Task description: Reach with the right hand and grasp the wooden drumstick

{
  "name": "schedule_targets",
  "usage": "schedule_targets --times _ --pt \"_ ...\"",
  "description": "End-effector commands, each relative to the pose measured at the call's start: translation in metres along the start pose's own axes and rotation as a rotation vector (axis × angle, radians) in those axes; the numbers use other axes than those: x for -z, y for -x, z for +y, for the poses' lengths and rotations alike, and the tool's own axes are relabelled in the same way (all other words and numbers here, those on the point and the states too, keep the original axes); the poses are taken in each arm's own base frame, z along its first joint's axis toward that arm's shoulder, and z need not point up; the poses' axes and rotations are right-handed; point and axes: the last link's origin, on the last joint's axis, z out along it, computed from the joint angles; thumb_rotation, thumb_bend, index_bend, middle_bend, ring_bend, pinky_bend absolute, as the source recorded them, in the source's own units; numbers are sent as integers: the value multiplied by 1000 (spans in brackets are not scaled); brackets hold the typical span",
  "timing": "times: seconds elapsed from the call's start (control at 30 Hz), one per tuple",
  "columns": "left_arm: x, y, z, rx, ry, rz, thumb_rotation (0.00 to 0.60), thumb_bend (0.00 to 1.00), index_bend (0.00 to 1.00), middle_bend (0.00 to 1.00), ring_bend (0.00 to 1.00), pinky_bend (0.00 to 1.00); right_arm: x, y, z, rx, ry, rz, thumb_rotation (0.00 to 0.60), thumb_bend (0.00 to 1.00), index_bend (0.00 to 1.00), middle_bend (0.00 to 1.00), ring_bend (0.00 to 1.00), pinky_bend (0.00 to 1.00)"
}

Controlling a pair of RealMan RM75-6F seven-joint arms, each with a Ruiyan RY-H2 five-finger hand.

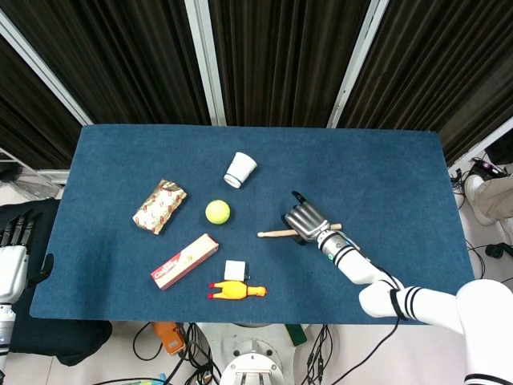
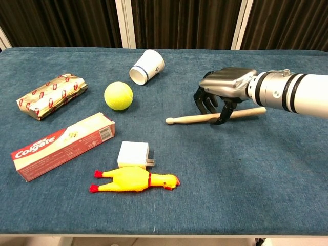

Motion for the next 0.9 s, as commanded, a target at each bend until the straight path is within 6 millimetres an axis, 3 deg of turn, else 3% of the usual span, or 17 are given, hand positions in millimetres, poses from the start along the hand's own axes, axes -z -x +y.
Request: schedule_targets --times 0.03,0.17,0.37,0.6,0.77,0.9 --pt "0 0 0 1 -2 -2 600 406 68 0 33 148 -1 -7 0 -1 -3 13 600 605 723 676 501 36" --pt "0 0 0 2 -3 -3 600 405 68 0 36 148 -3 -28 1 -14 -6 49 600 604 725 675 500 28" --pt "0 0 -1 8 -10 -8 600 405 68 0 37 148 -3 -82 0 -53 -14 181 600 605 728 675 501 27" --pt "0 -1 -1 9 -8 -4 600 405 68 0 37 148 4 -132 2 -80 1 365 600 605 741 675 500 27" --pt "0 -1 0 19 -9 -2 600 405 68 0 37 148 15 -155 12 -173 25 464 600 605 754 676 500 27" --pt "1 -1 0 21 -6 -2 600 406 68 0 37 149 19 -159 24 -215 40 481 600 605 766 675 498 27"
